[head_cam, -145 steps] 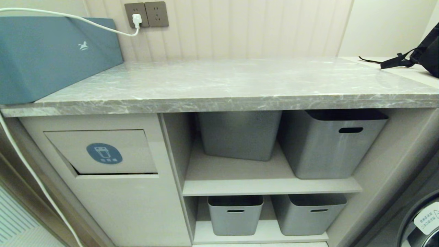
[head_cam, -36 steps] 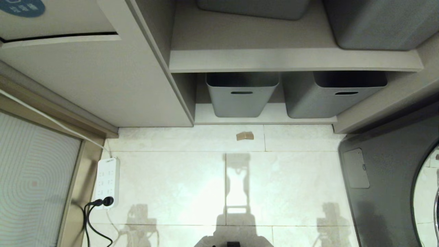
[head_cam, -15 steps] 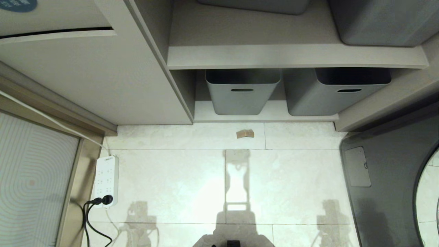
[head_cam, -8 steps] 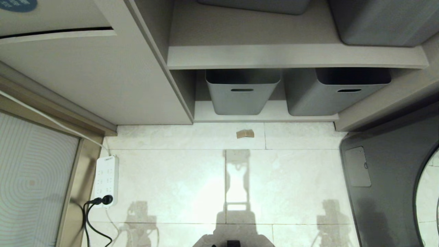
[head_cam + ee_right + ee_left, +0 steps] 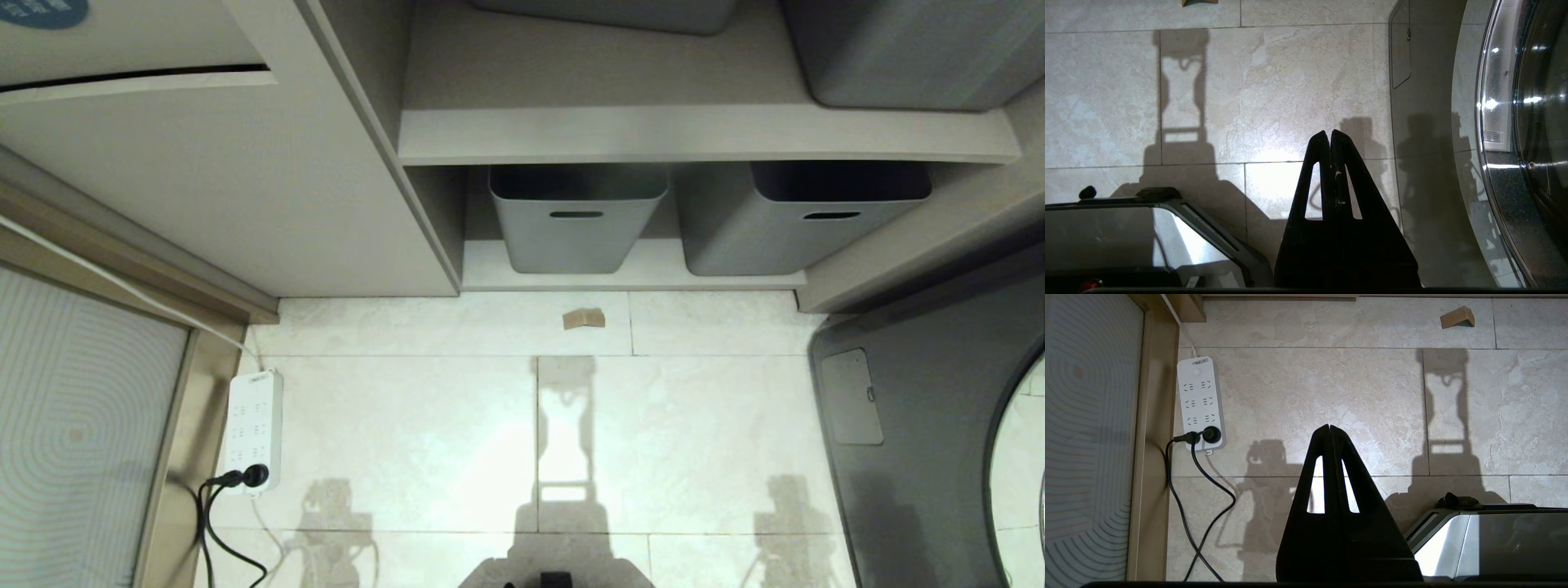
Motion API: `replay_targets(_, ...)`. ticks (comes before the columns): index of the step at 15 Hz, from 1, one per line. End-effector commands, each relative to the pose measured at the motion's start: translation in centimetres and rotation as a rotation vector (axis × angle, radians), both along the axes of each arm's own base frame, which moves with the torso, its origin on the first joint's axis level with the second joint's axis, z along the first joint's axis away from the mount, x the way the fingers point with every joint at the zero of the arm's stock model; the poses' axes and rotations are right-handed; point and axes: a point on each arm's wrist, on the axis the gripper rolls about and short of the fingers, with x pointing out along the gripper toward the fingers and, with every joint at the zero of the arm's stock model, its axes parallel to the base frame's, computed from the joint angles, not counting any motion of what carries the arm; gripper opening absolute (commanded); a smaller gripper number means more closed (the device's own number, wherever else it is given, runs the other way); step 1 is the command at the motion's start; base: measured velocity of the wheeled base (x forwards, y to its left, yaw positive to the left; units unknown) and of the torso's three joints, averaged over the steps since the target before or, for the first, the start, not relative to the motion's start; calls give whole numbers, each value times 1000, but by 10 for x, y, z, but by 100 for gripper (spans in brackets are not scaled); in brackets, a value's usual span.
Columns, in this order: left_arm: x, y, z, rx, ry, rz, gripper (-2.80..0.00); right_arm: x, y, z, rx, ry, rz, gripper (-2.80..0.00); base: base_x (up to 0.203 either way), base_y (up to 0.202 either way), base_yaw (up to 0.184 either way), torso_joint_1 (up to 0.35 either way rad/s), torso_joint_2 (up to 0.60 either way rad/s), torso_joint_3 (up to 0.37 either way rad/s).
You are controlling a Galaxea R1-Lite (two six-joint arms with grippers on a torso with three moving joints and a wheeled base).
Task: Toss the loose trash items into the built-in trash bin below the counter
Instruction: Pick up the garbage
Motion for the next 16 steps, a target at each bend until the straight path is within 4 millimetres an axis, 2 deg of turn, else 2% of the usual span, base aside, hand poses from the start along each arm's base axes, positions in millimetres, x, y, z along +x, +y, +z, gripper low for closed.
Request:
replay_targets(1,0,0,-1,2,4,-1,-280,0,0,0,0,2,-1,-280,0,0,0,0,0,0)
replay_targets(16,0,0,-1,-14,4,-1,-280,0,0,0,2,2,-2,-280,0,0,0,0,0,0)
